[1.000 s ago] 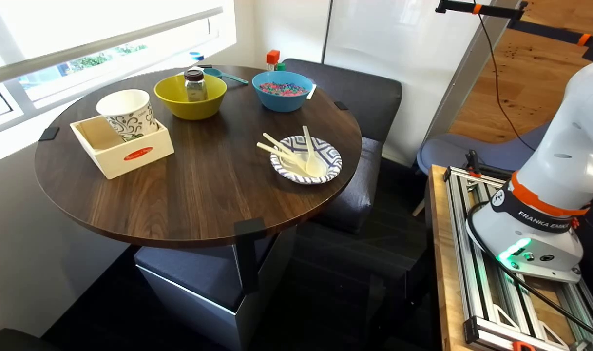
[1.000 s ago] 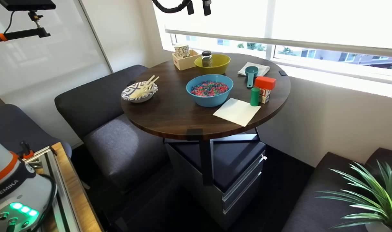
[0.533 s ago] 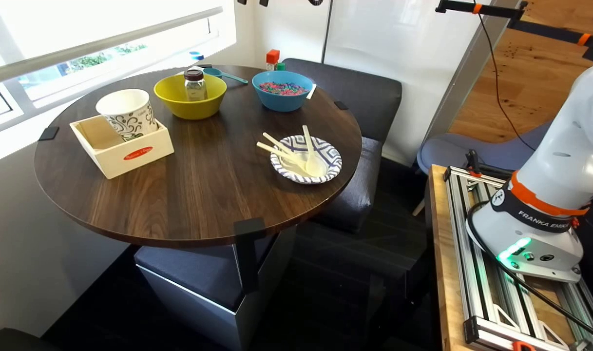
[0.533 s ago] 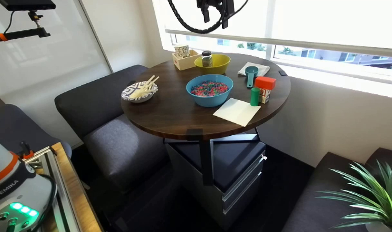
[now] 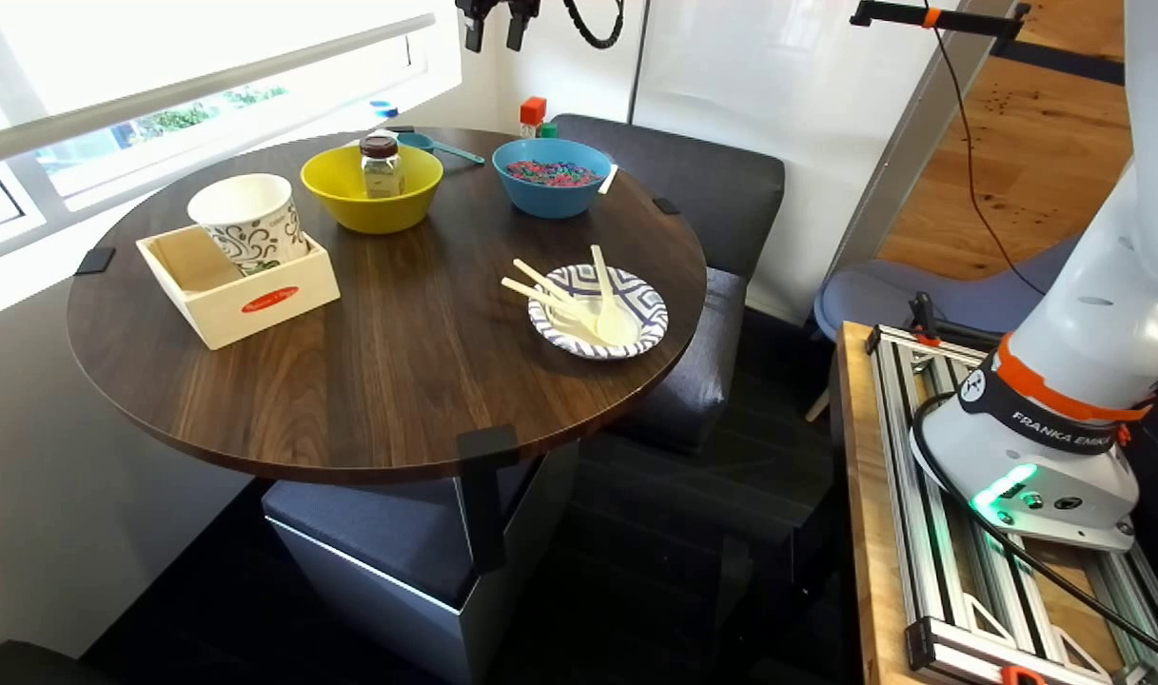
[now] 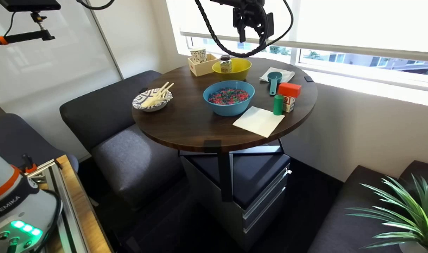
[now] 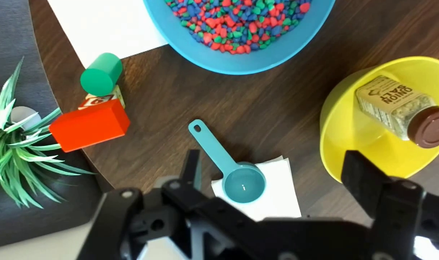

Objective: Put the blue ladle in the blue bowl

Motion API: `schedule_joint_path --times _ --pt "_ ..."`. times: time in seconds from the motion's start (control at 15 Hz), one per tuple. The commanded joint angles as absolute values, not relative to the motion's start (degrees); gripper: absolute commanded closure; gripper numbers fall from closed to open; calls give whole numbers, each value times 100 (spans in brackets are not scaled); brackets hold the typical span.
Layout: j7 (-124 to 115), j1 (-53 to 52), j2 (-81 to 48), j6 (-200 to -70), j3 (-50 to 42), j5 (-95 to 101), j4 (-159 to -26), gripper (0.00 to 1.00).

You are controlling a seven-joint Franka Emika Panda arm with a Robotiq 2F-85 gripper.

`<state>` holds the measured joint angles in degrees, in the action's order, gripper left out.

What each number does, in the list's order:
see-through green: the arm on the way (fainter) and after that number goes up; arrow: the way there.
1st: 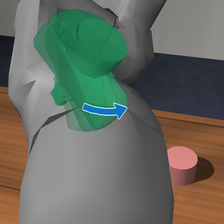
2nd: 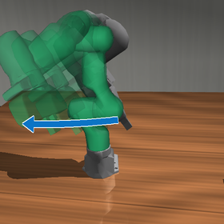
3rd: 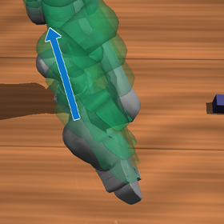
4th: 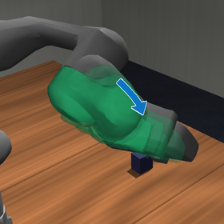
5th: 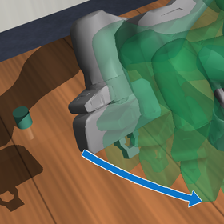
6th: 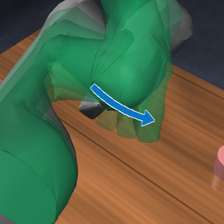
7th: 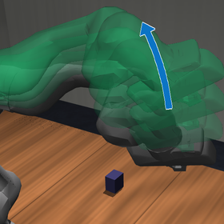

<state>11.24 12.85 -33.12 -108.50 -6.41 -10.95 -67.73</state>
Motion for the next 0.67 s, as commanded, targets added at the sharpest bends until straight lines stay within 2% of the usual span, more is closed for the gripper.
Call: schedule_joint_path --times 0.0,0.6 --pt "1316 1213 -3451 -11146 -722 -806 -6704 0" --pt "2233 1208 -4717 -11221 -400 200 -5665 0"
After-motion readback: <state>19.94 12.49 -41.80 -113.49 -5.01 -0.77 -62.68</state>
